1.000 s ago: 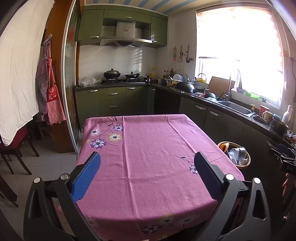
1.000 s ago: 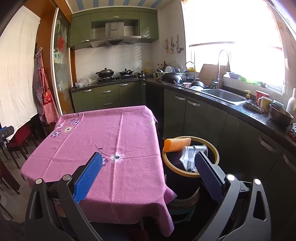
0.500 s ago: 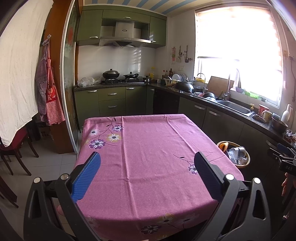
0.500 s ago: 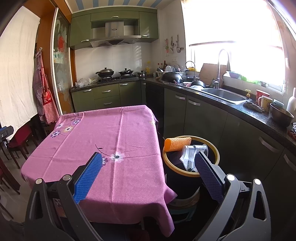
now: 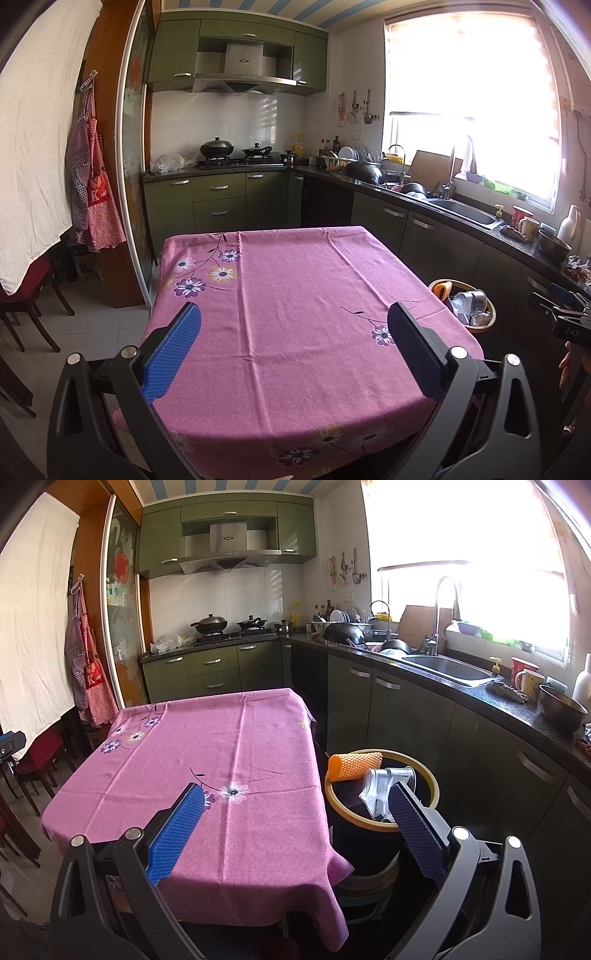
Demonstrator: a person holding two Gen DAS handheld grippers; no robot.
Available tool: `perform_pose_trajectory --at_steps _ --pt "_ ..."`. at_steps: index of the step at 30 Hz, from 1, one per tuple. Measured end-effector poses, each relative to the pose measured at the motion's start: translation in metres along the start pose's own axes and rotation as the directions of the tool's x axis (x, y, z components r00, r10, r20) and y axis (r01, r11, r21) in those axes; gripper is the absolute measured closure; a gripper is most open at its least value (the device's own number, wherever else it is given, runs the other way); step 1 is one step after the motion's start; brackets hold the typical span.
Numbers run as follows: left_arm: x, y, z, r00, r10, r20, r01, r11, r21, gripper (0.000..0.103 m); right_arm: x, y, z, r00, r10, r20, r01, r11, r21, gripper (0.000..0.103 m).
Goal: Collect trash
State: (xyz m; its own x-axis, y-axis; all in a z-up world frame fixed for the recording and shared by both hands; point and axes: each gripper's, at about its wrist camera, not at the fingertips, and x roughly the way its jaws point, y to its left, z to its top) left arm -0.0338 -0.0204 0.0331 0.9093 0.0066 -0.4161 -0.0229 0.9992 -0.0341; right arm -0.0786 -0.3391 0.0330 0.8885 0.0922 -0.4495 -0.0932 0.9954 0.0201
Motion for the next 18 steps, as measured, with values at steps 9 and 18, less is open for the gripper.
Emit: perform_pose_trajectory --at_steps 9,18 --pt "-0.0002 0.0011 -0.0010 1.000 -0.015 -0.003 0.014 1.000 -0.004 0.007 0.0006 0.0005 -0.0004 1.000 -0.002 0.000 0.002 1.000 -0.001 0.005" --pt "-0.0001 0.0010 -0.0007 1.000 -0.014 -0.004 0.014 1.000 -0.004 0.007 0.0006 0.0003 -0.0004 1.000 -0.003 -0.001 0.003 1.000 0.000 0.005"
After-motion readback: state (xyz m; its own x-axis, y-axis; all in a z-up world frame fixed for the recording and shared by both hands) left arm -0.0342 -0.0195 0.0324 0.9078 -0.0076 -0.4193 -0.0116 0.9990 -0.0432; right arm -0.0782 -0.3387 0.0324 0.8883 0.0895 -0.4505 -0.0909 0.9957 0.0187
